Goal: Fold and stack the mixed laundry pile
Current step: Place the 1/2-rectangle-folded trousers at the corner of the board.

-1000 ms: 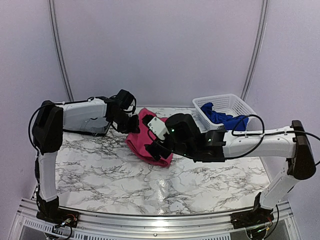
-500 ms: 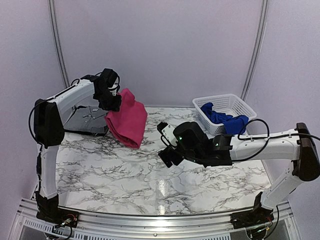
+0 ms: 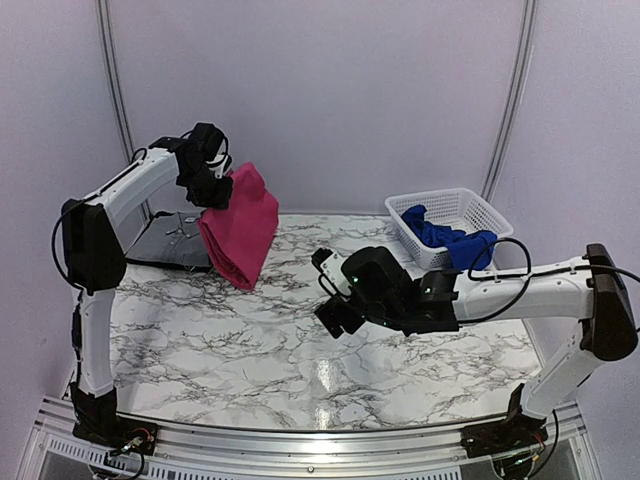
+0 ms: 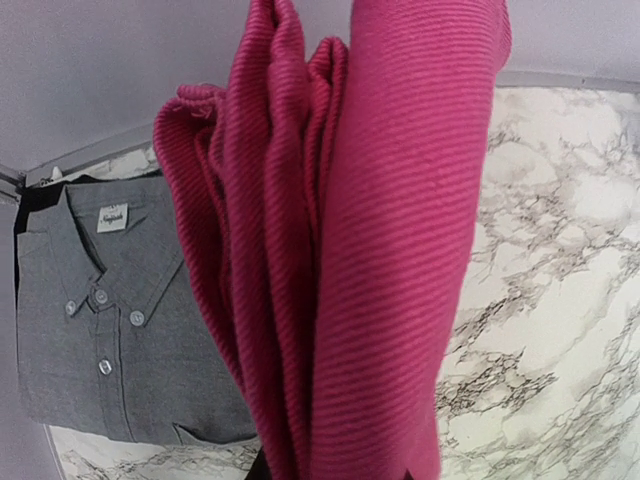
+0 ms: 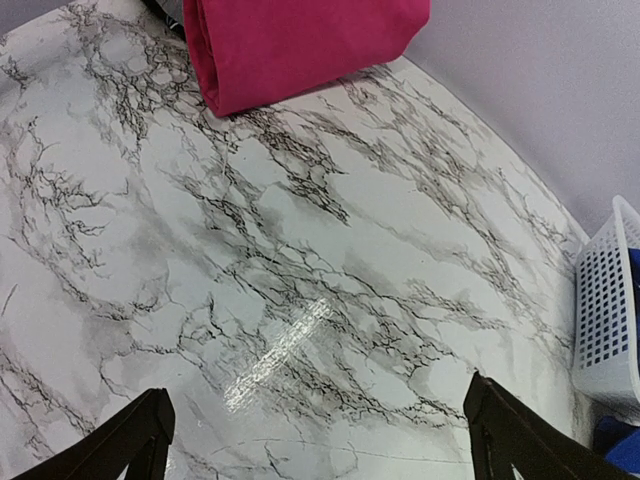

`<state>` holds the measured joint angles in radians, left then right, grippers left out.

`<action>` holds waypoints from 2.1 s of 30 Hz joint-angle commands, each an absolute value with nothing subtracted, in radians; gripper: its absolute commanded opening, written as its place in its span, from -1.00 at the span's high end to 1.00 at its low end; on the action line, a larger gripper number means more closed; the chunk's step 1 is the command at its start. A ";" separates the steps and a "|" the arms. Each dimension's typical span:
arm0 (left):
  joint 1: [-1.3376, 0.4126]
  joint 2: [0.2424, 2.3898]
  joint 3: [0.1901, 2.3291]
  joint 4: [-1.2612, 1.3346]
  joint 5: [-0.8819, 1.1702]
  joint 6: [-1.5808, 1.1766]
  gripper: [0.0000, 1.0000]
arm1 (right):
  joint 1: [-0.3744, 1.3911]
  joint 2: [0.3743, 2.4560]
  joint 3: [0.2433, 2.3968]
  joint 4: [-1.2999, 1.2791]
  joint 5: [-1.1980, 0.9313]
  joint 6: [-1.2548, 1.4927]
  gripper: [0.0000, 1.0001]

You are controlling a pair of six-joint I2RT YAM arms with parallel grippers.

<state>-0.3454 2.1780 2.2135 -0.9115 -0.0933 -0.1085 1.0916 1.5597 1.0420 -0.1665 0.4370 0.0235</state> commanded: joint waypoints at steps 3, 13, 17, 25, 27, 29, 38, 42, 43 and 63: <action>-0.289 2.106 2.323 -0.864 0.008 -0.116 1.00 | 1.089 1.556 1.086 -0.201 0.443 0.040 -0.97; -0.286 2.061 2.354 -0.847 0.078 -0.179 1.00 | 1.089 1.573 1.101 -0.219 0.432 0.039 -0.97; -0.276 2.042 2.377 -0.841 0.090 -0.203 1.00 | 1.089 1.585 1.114 -0.221 0.434 0.036 -0.97; -0.220 2.010 2.306 -0.826 0.118 -0.206 1.00 | 1.089 1.605 1.127 -0.229 0.438 0.035 -0.97; -0.203 2.018 2.300 -0.818 0.130 -0.205 1.00 | 1.090 1.612 1.131 -0.231 0.440 0.036 -0.97; -0.184 2.035 2.295 -0.808 0.157 -0.208 1.00 | 1.089 1.620 1.137 -0.235 0.439 0.038 -0.97; -0.074 2.120 2.225 -0.799 0.199 -0.155 1.00 | 1.089 1.638 1.159 -0.276 0.455 0.035 -0.97; -0.027 2.182 2.221 -0.801 0.209 -0.103 1.00 | 1.089 1.648 1.171 -0.298 0.457 0.039 -0.97; -0.018 2.195 2.223 -0.801 0.202 -0.089 1.00 | 1.089 1.652 1.176 -0.306 0.458 0.039 -0.97; 0.159 2.425 2.342 -0.745 0.036 -0.043 0.13 | 1.089 1.757 1.328 -0.415 0.442 0.040 -0.97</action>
<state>0.1219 2.3985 2.2921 -0.8577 0.1555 -0.0269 1.0904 1.7405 1.2751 -0.3805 0.4370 0.0299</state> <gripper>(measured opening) 0.281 0.985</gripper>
